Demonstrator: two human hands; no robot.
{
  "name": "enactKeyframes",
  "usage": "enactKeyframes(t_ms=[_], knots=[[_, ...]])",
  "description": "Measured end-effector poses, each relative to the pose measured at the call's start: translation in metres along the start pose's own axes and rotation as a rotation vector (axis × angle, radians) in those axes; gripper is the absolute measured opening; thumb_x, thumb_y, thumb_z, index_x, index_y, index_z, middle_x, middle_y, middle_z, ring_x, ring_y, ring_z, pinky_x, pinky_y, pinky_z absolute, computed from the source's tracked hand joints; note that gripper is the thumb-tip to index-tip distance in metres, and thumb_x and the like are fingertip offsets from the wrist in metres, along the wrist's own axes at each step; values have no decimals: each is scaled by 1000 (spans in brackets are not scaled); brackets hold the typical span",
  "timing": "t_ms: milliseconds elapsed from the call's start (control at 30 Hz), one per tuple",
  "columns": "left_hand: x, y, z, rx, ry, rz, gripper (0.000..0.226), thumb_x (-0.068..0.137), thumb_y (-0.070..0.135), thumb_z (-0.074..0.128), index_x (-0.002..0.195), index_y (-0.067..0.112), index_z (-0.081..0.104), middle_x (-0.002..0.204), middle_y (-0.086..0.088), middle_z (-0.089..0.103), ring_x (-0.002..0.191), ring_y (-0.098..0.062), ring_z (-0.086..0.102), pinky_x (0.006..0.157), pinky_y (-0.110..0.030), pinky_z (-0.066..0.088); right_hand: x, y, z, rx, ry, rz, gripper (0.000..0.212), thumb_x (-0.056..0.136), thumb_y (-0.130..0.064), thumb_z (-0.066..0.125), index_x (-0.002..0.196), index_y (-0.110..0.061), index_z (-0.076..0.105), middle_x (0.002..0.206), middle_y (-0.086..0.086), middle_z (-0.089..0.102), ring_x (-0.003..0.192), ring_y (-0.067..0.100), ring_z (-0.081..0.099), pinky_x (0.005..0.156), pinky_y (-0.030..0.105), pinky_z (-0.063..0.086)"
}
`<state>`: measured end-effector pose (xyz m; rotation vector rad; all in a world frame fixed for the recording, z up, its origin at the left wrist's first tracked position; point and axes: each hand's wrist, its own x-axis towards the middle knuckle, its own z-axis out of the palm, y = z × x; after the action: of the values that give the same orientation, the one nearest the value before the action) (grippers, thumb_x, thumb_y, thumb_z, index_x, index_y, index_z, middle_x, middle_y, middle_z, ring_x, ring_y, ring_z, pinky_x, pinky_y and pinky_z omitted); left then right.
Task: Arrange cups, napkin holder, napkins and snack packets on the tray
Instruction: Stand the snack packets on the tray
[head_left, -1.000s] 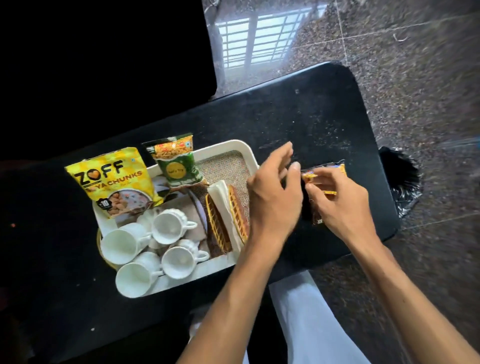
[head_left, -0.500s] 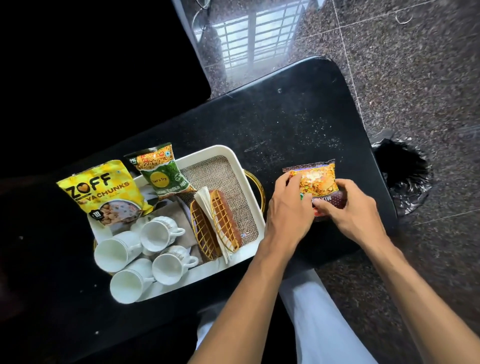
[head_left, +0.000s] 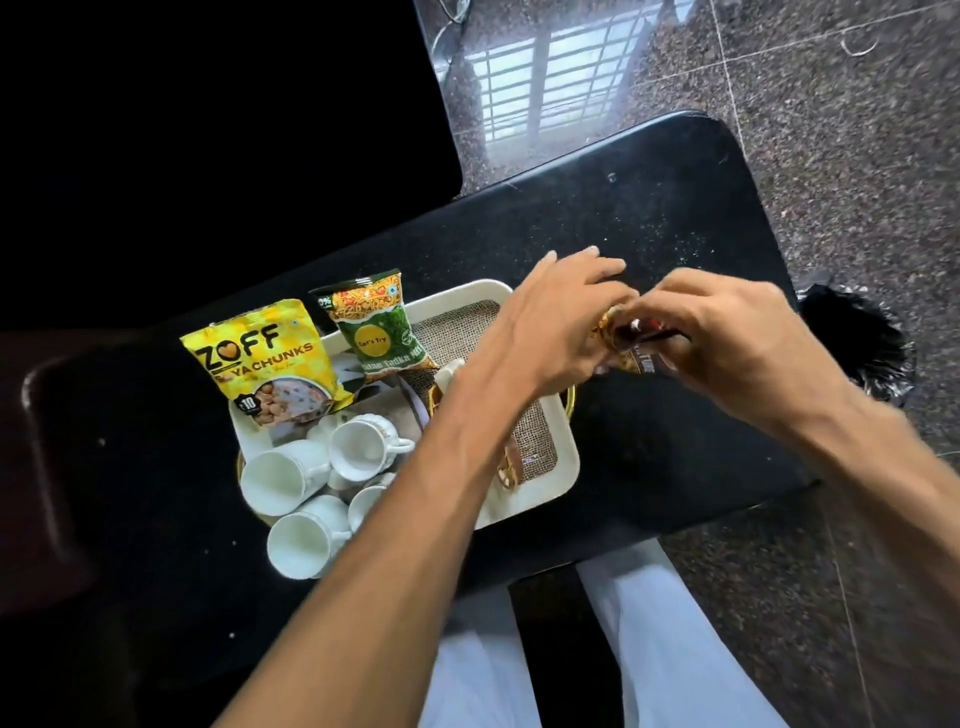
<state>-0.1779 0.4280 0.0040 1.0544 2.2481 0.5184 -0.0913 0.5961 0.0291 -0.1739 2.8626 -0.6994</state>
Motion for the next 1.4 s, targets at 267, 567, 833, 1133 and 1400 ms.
enactKeyframes(t_ms=[267,567,833,1133,1400], knots=[[-53,-44,-25,-292,477,-203,24,86,8,67,108,15,75,97,1,78,88,-14,70,81,-35,58,43,-33,4,211,355,49,63,80,-32,82,134,-11,57,127,5,59,114,17,57,100,21,45],[-75,-76,12,-780,651,-519,25,92,12,72,117,10,70,107,-6,77,101,-21,74,91,-47,61,81,-69,69,866,190,467,57,78,-30,84,127,-13,59,119,-3,70,109,12,67,99,41,55],[-77,-72,17,-757,602,-693,28,95,20,66,122,14,69,116,-3,75,108,-20,70,98,-45,58,95,-69,97,673,199,509,54,78,-32,84,123,-13,61,111,-5,71,97,8,68,91,29,57],[-73,-66,20,-867,591,-810,48,97,23,65,142,10,54,130,-1,68,121,-15,62,100,-31,46,102,-67,117,576,187,524,58,83,-36,78,132,-14,55,106,-18,58,83,-15,54,67,-5,41],[-68,-68,20,-835,553,-845,65,98,30,63,155,12,37,155,-9,50,141,-20,51,115,-46,46,98,-61,122,572,164,513,53,84,-37,77,128,-15,58,102,-20,59,83,-17,54,68,-1,43]])
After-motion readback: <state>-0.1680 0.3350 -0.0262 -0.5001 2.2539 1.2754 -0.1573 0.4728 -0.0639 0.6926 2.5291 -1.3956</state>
